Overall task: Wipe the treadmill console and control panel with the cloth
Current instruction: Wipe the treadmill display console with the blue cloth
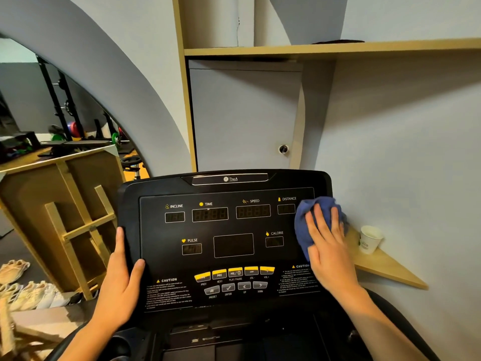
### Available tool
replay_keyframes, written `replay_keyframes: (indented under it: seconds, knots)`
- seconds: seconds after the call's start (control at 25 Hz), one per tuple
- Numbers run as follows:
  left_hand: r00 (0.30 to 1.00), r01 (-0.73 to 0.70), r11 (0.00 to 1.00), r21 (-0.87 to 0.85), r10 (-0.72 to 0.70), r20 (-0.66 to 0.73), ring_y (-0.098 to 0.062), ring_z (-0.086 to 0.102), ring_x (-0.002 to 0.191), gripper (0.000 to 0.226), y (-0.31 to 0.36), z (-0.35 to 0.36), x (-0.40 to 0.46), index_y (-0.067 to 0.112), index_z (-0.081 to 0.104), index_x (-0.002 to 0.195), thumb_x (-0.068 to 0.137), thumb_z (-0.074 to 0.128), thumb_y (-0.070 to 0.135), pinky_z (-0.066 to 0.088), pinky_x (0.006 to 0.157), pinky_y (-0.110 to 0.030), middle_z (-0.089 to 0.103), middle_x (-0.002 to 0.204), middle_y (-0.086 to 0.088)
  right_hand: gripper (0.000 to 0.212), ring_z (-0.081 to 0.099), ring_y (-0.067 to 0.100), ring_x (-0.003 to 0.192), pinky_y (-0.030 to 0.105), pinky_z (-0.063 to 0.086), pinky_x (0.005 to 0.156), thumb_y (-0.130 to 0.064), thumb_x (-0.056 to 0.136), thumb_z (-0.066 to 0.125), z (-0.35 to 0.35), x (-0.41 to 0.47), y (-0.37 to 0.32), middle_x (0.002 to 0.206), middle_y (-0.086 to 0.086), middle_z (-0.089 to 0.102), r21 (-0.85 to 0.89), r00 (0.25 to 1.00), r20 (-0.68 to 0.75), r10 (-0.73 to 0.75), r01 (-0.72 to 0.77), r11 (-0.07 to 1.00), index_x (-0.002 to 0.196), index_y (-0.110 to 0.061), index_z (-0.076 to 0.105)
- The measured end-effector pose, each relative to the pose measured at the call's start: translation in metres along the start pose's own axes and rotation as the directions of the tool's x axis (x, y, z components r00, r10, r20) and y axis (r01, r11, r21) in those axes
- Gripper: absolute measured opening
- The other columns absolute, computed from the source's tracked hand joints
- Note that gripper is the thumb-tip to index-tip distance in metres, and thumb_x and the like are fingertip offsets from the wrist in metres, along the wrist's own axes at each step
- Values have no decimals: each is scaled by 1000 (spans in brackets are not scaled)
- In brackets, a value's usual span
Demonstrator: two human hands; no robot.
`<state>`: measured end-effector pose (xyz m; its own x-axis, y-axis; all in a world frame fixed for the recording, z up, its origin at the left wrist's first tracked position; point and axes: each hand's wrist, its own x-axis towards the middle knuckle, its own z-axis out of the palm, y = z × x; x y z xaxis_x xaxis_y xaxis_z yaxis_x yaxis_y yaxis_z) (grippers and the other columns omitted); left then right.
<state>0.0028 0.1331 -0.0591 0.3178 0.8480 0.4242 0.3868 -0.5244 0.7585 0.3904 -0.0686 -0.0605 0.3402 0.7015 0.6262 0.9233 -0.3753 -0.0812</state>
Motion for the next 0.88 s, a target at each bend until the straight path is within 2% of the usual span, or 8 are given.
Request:
replay_keyframes:
  seconds: [0.16,0.36,0.56,0.76,0.88]
  knots:
    - [1000,17,999,31,-18,12,-3,20,132,76,3,-1,-2,34,-7,157,100,43,24,20,111,-33,21,162,-4,70,-1,39,154,64,21,119,-23,87,30,-15,46,-11,167,9,18,8,998,-25,50,-50,999,156,-15,27]
    - [1000,12,1000,15,-13,24,-2,23,133,77,0,-3,-1,40,-10,155,99,42,33,22,113,-38,23,162,-2,71,-3,43,153,65,13,120,-30,90,26,-21,78,-38,168,8,14,-20,992,-61,112,-113,993,160,-17,18]
    - [1000,-2,1000,18,1,30,10,21,126,76,0,-4,-2,34,-8,157,101,42,28,19,112,-30,21,162,-6,70,-9,47,152,67,5,120,-41,96,17,-16,95,-75,170,7,2,-33,981,-46,191,-193,981,161,-17,6]
    - [999,7,1000,5,-8,40,5,23,126,76,1,-4,-2,35,-9,156,101,43,29,21,110,-30,25,160,-8,71,-9,47,152,66,6,120,-46,97,16,-12,102,-118,169,8,-3,-43,992,-46,116,-118,992,161,-19,0]
    - [999,4,1000,7,-5,47,1,25,129,75,-2,-4,-1,37,-10,156,102,42,33,23,109,-32,24,161,-5,72,-9,47,152,66,7,119,-46,98,22,-7,106,-147,169,10,-3,-34,995,-46,88,-89,995,161,-19,0]
